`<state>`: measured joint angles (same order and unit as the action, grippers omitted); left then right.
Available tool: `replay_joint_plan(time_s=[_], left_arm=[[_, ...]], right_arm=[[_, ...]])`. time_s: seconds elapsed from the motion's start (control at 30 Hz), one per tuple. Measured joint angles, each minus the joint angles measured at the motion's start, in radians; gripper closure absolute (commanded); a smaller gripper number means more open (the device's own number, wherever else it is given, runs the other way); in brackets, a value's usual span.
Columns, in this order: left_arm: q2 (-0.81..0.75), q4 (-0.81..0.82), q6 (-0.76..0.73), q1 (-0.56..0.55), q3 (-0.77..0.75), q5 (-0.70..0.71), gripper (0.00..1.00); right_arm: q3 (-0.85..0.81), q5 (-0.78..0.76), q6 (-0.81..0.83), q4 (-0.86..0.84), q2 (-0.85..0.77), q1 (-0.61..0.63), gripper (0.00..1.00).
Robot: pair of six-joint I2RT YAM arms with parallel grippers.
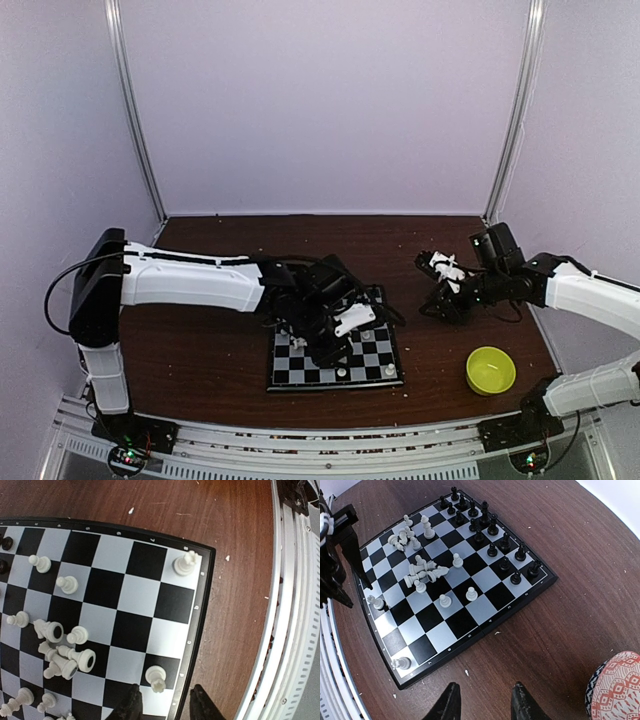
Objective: Set up the chess pieces on the board
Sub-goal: Pick up the rook from e1, then place the rook at a1.
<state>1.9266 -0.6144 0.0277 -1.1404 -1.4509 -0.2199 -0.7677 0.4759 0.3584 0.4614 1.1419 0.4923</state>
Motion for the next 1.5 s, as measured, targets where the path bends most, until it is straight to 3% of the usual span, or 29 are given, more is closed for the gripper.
replay_joint_plan(time_s=[0.57, 1.17, 1.3, 1.5], left_arm=[[0.087, -0.044, -0.011, -0.009, -0.050, 0.017, 0.71], [0.099, -0.072, -0.006, -0.015, -0.056, 0.076, 0.91], [0.037, -0.084, 0.009, -0.017, -0.016, 0.102, 0.91], [-0.179, -0.096, 0.051, -0.017, 0.138, 0.138, 0.91]], right_arm=[[0.000, -0.025, 0.014, -0.006, 0.000, -0.017, 0.66], [0.000, -0.026, 0.020, -0.006, 0.003, -0.026, 0.66], [0.000, -0.026, 0.020, -0.006, 0.004, -0.028, 0.66], [0.000, -0.026, 0.020, -0.006, 0.006, -0.028, 0.66]])
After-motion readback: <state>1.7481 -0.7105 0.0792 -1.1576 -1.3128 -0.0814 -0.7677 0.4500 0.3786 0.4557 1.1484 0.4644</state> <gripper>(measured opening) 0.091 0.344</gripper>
